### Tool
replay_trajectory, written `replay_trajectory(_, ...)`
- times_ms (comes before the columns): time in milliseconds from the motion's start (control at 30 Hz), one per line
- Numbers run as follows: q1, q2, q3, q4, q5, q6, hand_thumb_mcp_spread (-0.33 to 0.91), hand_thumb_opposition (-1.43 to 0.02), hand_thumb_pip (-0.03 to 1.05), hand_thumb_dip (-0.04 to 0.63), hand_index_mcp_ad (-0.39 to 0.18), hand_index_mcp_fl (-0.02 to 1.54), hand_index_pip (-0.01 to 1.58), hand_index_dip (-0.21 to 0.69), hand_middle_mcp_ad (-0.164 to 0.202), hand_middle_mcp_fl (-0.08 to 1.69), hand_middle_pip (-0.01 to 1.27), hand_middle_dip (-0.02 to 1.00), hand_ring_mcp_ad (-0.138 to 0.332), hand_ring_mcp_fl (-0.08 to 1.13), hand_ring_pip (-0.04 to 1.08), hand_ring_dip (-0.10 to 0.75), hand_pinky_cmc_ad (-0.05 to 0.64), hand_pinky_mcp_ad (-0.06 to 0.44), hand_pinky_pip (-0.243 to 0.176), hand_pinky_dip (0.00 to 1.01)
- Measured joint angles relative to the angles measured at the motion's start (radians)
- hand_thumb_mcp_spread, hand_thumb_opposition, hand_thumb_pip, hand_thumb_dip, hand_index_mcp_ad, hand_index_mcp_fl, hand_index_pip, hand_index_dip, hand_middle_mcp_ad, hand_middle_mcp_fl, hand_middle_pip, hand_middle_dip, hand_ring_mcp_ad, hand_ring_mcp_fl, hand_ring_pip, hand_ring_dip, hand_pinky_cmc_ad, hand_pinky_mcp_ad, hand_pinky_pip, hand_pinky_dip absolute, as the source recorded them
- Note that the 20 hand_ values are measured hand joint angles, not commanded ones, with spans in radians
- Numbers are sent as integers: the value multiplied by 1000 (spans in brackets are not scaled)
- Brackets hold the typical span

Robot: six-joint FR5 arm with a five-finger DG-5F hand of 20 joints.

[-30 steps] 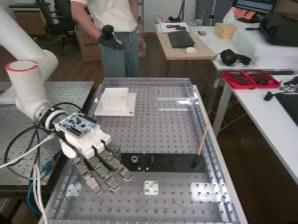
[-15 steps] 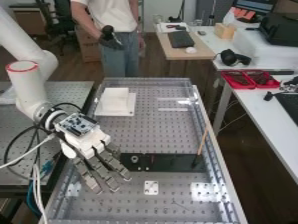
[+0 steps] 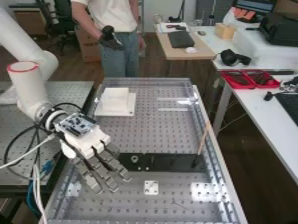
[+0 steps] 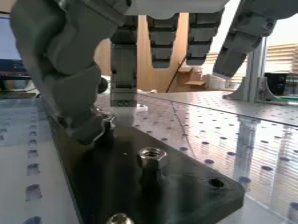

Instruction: Grab the larger nut and place it in the white container

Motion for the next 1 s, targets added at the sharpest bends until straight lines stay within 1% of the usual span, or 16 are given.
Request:
replay_trajectory(100, 0, -2, 2, 0, 1, 2, 382, -817, 651, 222, -72, 288, 1541, 117, 68, 42, 138, 171, 164, 12, 119, 68, 340, 227, -89, 447)
replay_trajectory(167, -1, -2, 2, 0, 2, 2, 382, -817, 602, 220, -70, 353, 1545, 117, 72, 42, 138, 171, 164, 12, 126, 77, 340, 230, -89, 447)
replay_trajectory(300, -2, -1, 3, 0, 1, 1, 382, -817, 597, 223, -70, 354, 1545, 117, 68, 58, 138, 171, 164, 12, 122, 86, 340, 229, -89, 435)
replay_trajectory(400, -4, 1, 4, 1, 0, 0, 382, -817, 597, 223, -70, 354, 1541, 117, 68, 58, 138, 171, 164, 12, 117, 86, 340, 209, -89, 435)
replay_trajectory(500, -5, 4, 5, 2, -1, -1, 382, -817, 597, 223, -70, 354, 1545, 117, 68, 58, 138, 171, 164, 12, 120, 86, 340, 213, -86, 435)
replay_trajectory(533, -6, 6, 5, 3, -2, -2, 382, -817, 597, 223, -70, 354, 1545, 117, 68, 58, 138, 171, 164, 12, 120, 86, 340, 213, -75, 438)
replay_trajectory(700, -9, 20, 6, 6, -12, -11, 382, -820, 597, 223, -70, 354, 1545, 117, 73, 58, 138, 171, 164, 12, 120, 86, 340, 213, -77, 435)
replay_trajectory(800, -9, 29, 8, 1, -23, -14, 382, -820, 597, 223, -70, 354, 1541, 117, 68, 58, 138, 171, 164, 12, 120, 86, 340, 213, -77, 435)
replay_trajectory(833, -9, 34, 8, 0, -28, -17, 382, -820, 597, 223, -70, 354, 1545, 117, 73, 58, 138, 171, 164, 12, 120, 86, 340, 213, -77, 435)
replay_trajectory(1000, 1, 61, 4, 0, -53, -33, 379, -836, 597, 223, -72, 349, 1541, 117, 73, 58, 138, 171, 164, 12, 117, 86, 340, 213, -77, 435)
